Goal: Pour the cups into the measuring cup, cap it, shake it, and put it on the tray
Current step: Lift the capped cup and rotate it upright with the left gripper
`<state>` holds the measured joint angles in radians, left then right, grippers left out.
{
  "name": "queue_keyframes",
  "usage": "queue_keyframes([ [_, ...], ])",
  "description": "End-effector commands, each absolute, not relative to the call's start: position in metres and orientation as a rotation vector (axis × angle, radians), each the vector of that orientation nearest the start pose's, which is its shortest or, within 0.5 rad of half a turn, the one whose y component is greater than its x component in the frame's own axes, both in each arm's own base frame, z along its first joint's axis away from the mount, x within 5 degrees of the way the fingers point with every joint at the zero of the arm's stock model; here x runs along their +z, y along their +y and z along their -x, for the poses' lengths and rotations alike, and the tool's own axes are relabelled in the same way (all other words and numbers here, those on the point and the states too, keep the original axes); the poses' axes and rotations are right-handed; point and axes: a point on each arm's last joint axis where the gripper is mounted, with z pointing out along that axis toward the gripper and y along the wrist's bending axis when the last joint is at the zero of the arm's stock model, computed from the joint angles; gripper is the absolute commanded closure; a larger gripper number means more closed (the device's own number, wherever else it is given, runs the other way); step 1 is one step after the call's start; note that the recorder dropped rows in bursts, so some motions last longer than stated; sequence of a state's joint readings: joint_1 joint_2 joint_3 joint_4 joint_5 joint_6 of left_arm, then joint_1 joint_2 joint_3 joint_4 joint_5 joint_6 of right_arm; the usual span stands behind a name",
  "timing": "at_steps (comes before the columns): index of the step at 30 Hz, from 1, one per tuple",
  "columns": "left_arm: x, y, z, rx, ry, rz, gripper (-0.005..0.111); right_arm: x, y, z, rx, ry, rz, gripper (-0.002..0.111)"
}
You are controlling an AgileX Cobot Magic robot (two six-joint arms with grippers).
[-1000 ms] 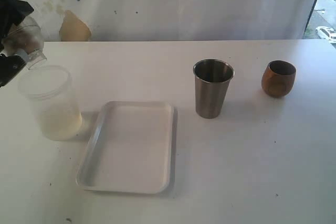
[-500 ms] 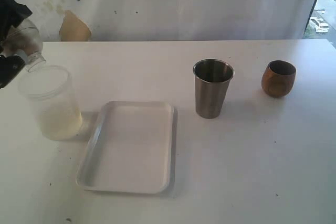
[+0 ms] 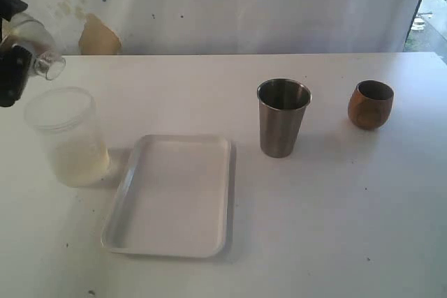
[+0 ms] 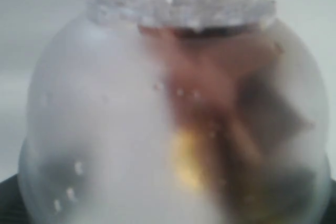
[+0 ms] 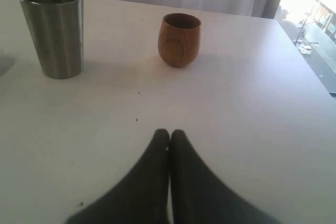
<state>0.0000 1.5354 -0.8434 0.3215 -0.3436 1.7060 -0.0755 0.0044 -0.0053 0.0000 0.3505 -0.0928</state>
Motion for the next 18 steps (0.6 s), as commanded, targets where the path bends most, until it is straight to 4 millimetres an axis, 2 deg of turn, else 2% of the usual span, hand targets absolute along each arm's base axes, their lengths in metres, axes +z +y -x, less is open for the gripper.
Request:
queue_keyframes([
  [1,0.267,-0.006,-0.336,1.038,1.331,-1.366,0.107,0.182,-0.004,-0.053,-0.125,1.836,0.013,0.108],
  [3,0.270,-0.004,-0.336,0.814,1.502,-1.038,0.107,0.182,-0.004,-0.053,-0.125,1.836,0.013,0.108],
  [5,0.277,0.000,-0.336,0.529,1.606,-0.580,0.107,0.182,-0.004,-0.053,-0.125,1.836,0.013,0.108],
  [6,0.282,0.003,-0.335,0.365,1.626,-0.334,0.107,0.182,-0.004,-0.053,-0.125,1.836,0.013,0.108],
  [7,0.285,0.005,-0.334,0.235,1.629,-0.158,0.107,0.182,-0.004,-0.053,-0.125,1.836,0.013,0.108],
  [9,0.291,0.005,-0.332,0.003,1.605,0.083,0.107,0.182,-0.004,-0.053,-0.125,1.836,0.013,0.108],
  [14,0.311,-0.006,-0.325,-0.231,1.486,0.112,0.107,0.182,-0.004,-0.053,-0.125,1.836,0.013,0.108],
  [18,0.323,-0.015,-0.318,-0.240,1.437,-0.024,0.107,0.182,-0.004,-0.053,-0.125,1.836,0.013,0.108],
])
